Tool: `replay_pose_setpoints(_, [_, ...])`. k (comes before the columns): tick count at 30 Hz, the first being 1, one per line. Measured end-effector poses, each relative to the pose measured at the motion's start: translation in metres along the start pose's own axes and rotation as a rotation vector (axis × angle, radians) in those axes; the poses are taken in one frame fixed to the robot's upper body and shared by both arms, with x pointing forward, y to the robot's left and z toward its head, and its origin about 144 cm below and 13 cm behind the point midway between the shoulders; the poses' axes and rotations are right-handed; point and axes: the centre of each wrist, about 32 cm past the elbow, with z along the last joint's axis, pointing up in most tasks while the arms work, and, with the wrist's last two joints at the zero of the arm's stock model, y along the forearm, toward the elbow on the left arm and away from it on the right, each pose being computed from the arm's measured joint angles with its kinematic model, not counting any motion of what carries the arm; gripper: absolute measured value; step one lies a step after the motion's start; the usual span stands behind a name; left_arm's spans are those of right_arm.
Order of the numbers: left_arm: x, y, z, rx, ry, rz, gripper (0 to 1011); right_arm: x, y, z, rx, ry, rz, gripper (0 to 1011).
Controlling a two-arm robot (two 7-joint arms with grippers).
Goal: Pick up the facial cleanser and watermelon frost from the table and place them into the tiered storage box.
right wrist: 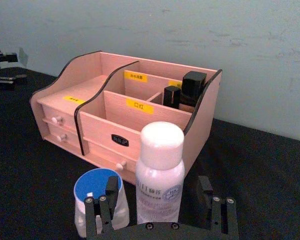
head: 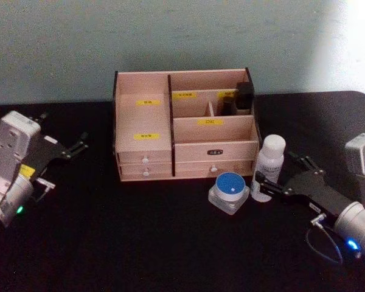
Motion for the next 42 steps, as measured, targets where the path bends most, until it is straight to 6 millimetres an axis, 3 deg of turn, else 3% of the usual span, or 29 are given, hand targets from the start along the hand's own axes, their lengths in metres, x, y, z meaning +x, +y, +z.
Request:
replay_pose_setpoints(13, [0.0,0.0,0.0,0.0,0.0,0.0,1001,0.005,0.02,0.0,0.013,0.0,0.01,1002])
replay_pose_setpoints(30, [0.0,0.0,0.0,0.0,0.0,0.0,1001,0.005,0.023,0.0,0.007,-0.005,0.012,1000])
replay_pose_setpoints(38, [0.0,0.0,0.0,0.0,0.0,0.0,1001,0.005,0.022,0.0,0.008,-0.004,0.011,863])
replay_pose_setpoints(42, [0.0,0.0,0.0,0.0,0.0,0.0,1001,0.005,0.022,0.0,0.008,-0.004,0.011,737])
